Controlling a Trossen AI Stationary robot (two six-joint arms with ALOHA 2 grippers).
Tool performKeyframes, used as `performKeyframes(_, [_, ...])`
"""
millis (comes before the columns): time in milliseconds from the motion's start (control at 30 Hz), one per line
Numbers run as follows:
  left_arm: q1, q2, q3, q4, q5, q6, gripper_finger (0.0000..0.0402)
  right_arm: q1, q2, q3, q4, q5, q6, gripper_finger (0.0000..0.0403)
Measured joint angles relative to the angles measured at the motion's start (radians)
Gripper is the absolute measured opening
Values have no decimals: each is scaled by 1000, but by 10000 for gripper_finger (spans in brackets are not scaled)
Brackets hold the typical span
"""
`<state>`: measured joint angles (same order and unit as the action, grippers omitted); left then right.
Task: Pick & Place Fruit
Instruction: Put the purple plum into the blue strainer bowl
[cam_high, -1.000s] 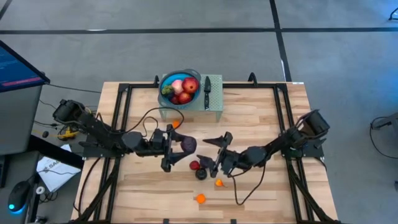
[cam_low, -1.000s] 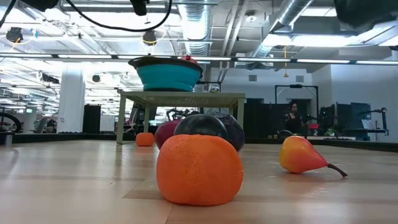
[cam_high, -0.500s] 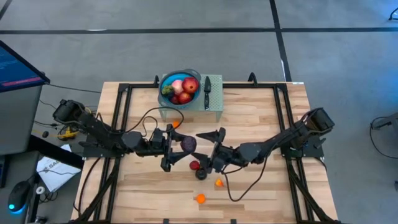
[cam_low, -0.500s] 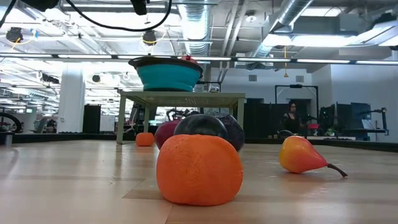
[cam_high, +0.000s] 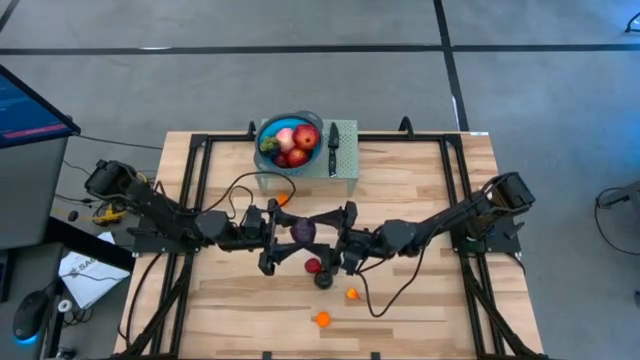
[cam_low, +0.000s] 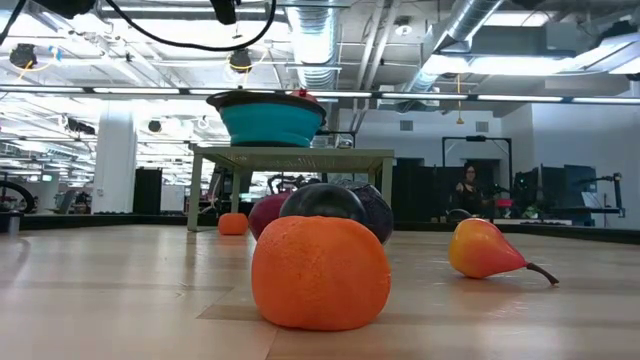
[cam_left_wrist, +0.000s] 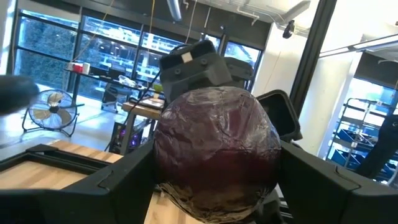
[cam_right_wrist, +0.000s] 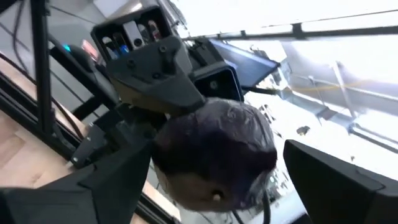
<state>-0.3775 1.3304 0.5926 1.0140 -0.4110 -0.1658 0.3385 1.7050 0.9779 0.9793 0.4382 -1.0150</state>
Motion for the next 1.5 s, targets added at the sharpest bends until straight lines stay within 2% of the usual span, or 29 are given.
performKeyframes(100, [-1, 0, 0, -2, 1, 0, 290, -9, 0, 20, -44, -47, -5, 348])
performKeyframes(367, [-2, 0, 0, 3, 0, -7, 290, -10, 0, 51, -108, -51, 37, 285])
performKeyframes(467, [-2, 0, 0, -3, 0, -12, 290, -1, -1, 51, -131, -35, 72, 275])
performKeyframes(600, [3, 1, -2, -35, 2, 9, 298, 27, -3, 55, -193, 39, 158, 273])
performKeyframes(733, [28, -48, -1, -202, 8, 51, 332, 62, -20, 52, -342, 134, 288, 272])
performKeyframes(867, [55, -150, 2, -487, -8, 35, 364, 70, -93, 50, -575, 139, 490, 271])
performKeyframes(1033, [52, -271, 2, -770, -127, 30, 372, 39, -210, 67, -856, 134, 673, 271])
performKeyframes(1167, [36, -295, 0, -960, -215, -44, 361, -24, -247, 227, -1126, 59, 760, 271])
performKeyframes(1233, [28, -283, 0, -1026, -238, -95, 353, -72, -222, 343, -1261, 4, 772, 271])
performKeyframes(1400, [20, -194, 0, -1127, -254, -222, 337, -210, -53, 684, -1542, -124, 748, 271])
performKeyframes(1500, [20, -123, 1, -1142, -254, -290, 330, -292, 79, 874, -1659, -148, 698, 271])
